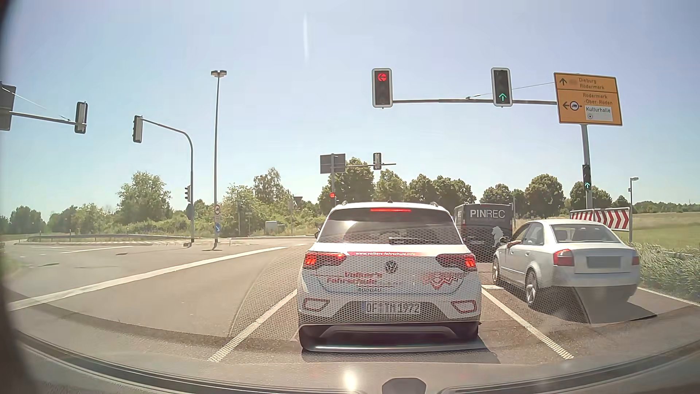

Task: Follow the waypoints while adhering to traffic rules and regulations

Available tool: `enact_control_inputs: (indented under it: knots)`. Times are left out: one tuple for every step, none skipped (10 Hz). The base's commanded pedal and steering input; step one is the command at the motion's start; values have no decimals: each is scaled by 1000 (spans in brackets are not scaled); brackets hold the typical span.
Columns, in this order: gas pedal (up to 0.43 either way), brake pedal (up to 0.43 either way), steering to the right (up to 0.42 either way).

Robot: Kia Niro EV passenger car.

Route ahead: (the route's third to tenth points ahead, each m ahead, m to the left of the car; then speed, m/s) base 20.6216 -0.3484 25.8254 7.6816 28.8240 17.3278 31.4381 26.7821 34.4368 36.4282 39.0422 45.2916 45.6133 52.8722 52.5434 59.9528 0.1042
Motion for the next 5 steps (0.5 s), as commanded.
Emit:
enact_control_inputs:
  knots:
    - [0,213,29]
    - [0,213,28]
    - [0,220,28]
    - [0,232,28]
    - [0,244,28]
